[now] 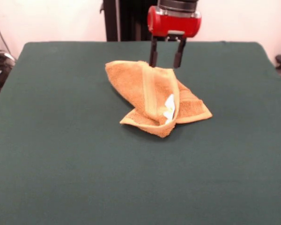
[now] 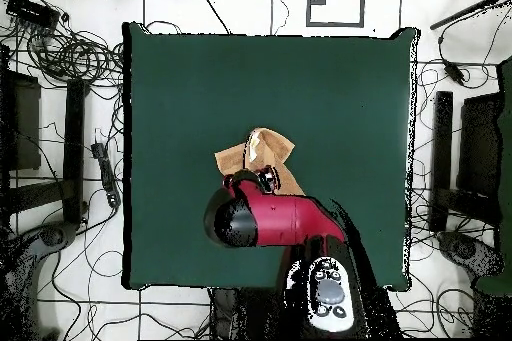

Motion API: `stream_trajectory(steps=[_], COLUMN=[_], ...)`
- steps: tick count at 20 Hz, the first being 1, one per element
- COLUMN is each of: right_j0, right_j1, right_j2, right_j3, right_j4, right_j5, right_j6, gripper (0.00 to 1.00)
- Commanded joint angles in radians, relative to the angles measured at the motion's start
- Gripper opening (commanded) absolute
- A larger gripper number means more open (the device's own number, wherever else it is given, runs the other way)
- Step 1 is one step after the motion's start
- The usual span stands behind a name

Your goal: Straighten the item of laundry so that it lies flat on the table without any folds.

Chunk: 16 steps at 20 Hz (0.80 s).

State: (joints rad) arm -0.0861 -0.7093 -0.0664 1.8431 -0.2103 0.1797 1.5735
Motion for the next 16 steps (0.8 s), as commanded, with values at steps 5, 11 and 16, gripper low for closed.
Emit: stream_trajectory(steps=[5, 11, 16], right_j0=[0.029, 0.006, 0.008], right_j1=[0.091, 0.121, 0.138], right_j2=[0.059, 0.104, 0.104], right_j3=[-0.081, -0.049, -0.055], right_j4=[-0.016, -0.003, -0.002], right_j5=[0.073, 0.012, 0.003], right_j6=[0.087, 0.116, 0.119], gripper=[1.0, 1.0, 1.0])
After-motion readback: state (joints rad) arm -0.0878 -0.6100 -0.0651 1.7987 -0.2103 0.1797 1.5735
